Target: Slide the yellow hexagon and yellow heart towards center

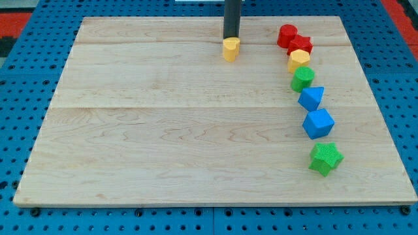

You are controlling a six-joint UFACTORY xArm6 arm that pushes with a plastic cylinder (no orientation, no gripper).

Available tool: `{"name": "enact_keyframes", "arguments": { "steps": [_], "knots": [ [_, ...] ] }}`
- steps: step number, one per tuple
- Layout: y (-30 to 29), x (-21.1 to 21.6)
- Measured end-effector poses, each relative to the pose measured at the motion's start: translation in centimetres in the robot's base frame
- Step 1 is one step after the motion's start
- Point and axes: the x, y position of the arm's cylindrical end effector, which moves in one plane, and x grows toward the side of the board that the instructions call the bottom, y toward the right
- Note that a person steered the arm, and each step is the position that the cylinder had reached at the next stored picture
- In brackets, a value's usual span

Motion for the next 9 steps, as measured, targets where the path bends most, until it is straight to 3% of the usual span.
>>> {"name": "enact_keyframes", "arguments": {
  "steps": [2, 4, 5, 6, 7, 9],
  "knots": [
    [0.6, 0.3],
    [4.8, -7.9],
    [9.0, -7.8],
    [19.3, -6.0],
    [24.5, -1.8],
    [20.0, 6.7]
  ]
}}
